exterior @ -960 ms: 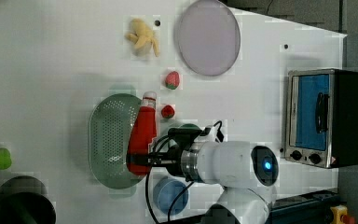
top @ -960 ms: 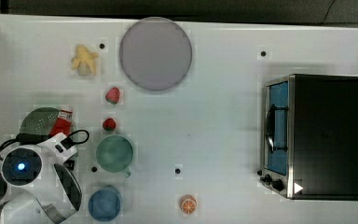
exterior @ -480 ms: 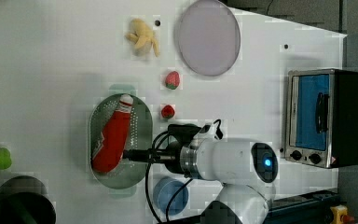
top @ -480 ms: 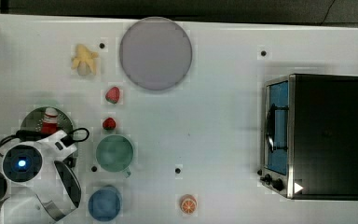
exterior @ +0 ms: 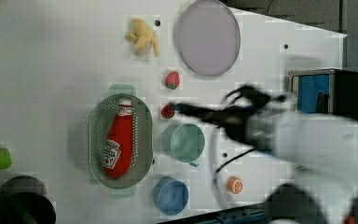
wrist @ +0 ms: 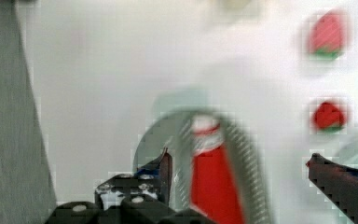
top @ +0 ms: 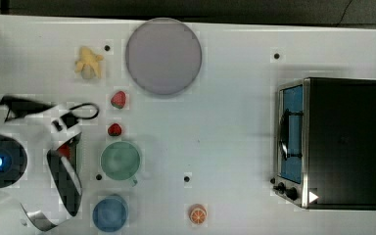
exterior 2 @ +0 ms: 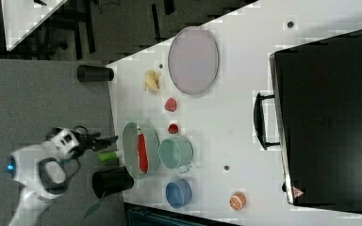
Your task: Pick Ketchup from the table and place it in strainer.
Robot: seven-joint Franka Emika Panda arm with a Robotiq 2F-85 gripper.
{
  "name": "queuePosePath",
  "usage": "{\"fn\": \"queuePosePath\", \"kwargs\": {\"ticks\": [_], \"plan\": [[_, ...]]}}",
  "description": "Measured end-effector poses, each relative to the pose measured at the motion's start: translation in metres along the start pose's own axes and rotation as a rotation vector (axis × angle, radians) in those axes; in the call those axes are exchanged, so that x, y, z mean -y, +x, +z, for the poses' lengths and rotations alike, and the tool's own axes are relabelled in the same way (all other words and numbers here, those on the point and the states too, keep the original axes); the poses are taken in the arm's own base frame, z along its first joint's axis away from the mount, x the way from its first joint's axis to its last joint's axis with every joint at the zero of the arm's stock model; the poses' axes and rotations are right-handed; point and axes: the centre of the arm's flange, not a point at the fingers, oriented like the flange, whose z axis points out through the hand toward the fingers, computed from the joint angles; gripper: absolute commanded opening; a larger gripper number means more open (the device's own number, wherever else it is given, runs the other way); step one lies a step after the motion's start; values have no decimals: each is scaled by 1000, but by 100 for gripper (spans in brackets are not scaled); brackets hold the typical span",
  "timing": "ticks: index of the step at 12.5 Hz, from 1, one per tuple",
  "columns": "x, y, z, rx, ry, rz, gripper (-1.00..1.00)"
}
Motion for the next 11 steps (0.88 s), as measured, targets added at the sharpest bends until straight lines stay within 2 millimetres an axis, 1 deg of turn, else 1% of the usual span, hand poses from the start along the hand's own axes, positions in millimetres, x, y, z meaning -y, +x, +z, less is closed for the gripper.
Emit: {"fn": "queuePosePath", "kwargs": {"ticks": [1,2,3,4,6,7,8,9,10,11], "plan": [[-15,24,-30,-27,-13,52,100],[-37,48,-57,-33,-38,113,100],[-64,73,-83,-21,-65,184,100],[-96,97,-105,8,-97,261,100],[-170,142,-150,39,-125,420,100],[-209,157,-172,44,-148,492,100],[-249,166,-194,54,-194,553,100],[-284,173,-215,46,-239,605,100],[-311,178,-235,12,-267,643,100],[-329,182,-250,-18,-286,669,100]]}}
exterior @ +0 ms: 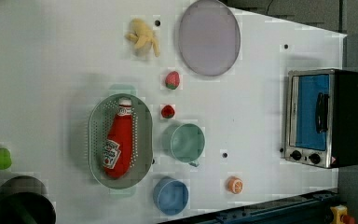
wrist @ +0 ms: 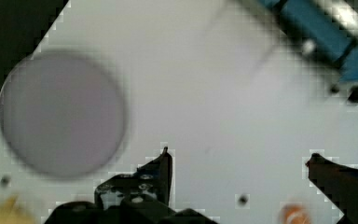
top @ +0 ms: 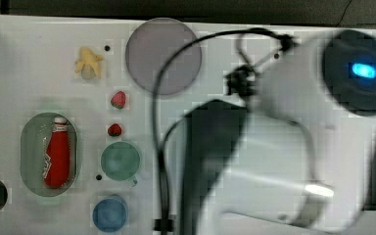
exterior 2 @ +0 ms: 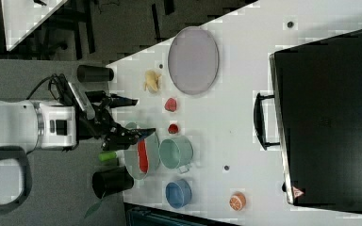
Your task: Pick Ketchup from the table and place it in strainer.
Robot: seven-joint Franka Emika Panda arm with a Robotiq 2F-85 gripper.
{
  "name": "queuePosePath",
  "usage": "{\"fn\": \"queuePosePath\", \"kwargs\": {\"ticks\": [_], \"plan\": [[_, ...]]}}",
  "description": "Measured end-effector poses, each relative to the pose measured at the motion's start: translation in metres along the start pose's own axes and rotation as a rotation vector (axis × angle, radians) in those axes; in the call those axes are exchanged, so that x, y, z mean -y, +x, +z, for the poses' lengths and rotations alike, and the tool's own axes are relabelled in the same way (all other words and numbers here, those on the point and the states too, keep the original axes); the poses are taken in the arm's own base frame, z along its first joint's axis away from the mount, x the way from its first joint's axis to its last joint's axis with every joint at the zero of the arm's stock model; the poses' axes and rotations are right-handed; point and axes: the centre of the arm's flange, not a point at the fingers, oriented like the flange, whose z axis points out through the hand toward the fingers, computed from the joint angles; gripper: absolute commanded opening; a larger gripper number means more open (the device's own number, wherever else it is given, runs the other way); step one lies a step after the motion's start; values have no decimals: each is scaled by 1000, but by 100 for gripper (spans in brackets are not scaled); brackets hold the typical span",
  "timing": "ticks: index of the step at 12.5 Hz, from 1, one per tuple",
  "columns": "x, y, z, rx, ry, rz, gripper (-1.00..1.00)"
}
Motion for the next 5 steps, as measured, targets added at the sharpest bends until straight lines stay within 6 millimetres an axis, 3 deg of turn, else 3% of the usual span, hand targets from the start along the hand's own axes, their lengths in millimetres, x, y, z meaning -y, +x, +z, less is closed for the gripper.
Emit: {"fn": "queuePosePath", "kwargs": {"ticks": [2,5], "plan": [[-6,7,-13,-40,-5,13,100],[18,-18,-10,-24,-14,7,100]]}}
